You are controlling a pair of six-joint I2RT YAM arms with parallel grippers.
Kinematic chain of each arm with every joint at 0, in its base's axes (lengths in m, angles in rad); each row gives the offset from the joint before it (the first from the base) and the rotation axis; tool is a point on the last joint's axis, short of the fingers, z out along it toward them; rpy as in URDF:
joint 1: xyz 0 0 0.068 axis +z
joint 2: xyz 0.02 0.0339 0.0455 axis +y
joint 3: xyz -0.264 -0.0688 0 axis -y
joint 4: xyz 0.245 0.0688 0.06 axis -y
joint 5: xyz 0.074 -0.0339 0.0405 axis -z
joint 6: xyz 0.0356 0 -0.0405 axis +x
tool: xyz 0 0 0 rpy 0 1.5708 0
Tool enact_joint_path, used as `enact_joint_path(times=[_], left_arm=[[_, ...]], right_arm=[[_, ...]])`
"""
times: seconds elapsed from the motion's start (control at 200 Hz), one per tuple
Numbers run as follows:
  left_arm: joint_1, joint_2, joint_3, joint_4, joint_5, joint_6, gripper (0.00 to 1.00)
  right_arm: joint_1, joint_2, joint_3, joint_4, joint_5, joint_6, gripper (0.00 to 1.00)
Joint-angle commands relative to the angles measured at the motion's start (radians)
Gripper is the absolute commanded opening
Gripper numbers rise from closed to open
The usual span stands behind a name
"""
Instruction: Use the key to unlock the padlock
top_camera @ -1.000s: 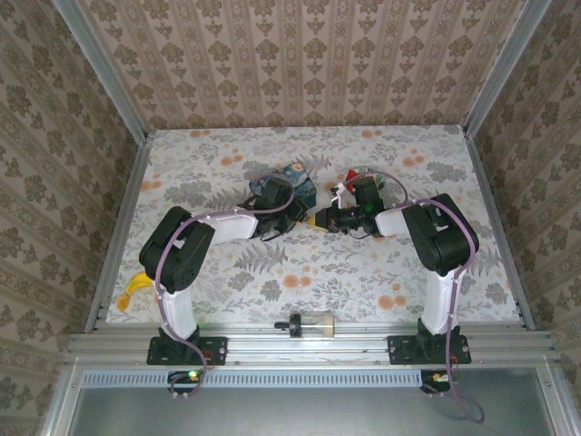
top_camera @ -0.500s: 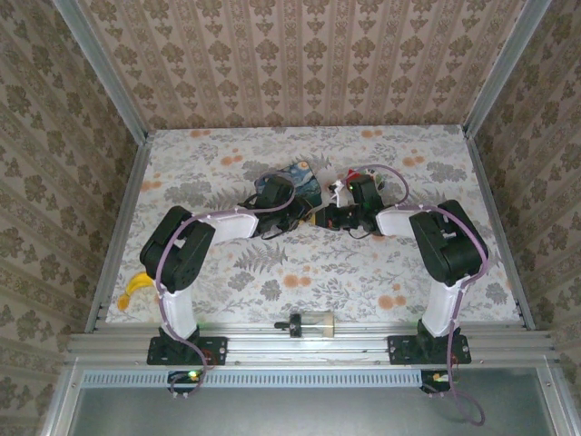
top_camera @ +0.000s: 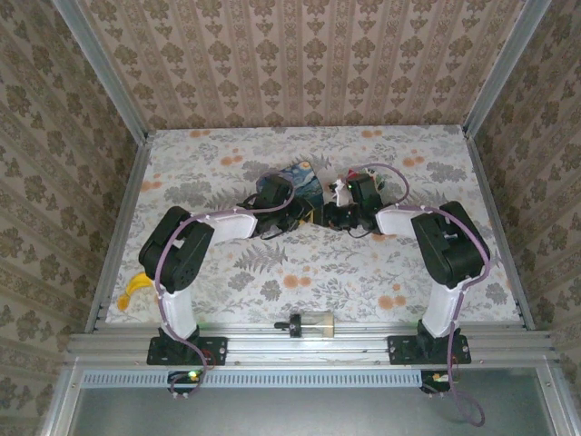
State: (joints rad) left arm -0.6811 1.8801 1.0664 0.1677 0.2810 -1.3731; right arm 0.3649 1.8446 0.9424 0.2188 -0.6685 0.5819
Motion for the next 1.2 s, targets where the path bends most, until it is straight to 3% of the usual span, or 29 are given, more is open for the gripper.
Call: enact_joint_path(times=[0.0, 0.28, 0.39, 0.69, 0.865, 1.04, 1.195], left_arm=[[-0.043, 0.012, -0.032, -0.086, 0.195, -0.031, 0.0], [-0.045, 0.045, -0.029, -0.099, 0.162, 0.0, 0.09], [-0.048, 0.064, -0.025, -0.103, 0.154, 0.002, 0.1], [-0.05, 0.107, 0.007, -0.089, 0.157, 0.0, 0.19], [-0.052, 0.123, 0.021, -0.089, 0.156, 0.005, 0.2], [-0.05, 0.119, 0.016, -0.105, 0.159, 0.016, 0.2], [-0.05, 0.107, 0.008, -0.11, 0.167, 0.011, 0.2]], right_arm=[[0.011, -0.073, -0.043, 0.081, 0.046, 0.005, 0.28], [0.016, -0.121, -0.157, 0.106, 0.098, 0.05, 0.32], [0.016, -0.134, -0.175, 0.091, 0.109, 0.052, 0.45], [0.017, -0.169, -0.2, 0.068, 0.117, 0.046, 0.46], [0.019, -0.225, -0.215, -0.004, 0.158, 0.026, 0.52], [0.019, -0.302, -0.229, -0.117, 0.251, -0.002, 0.52], [0.019, -0.328, -0.232, -0.12, 0.261, -0.006, 0.45]])
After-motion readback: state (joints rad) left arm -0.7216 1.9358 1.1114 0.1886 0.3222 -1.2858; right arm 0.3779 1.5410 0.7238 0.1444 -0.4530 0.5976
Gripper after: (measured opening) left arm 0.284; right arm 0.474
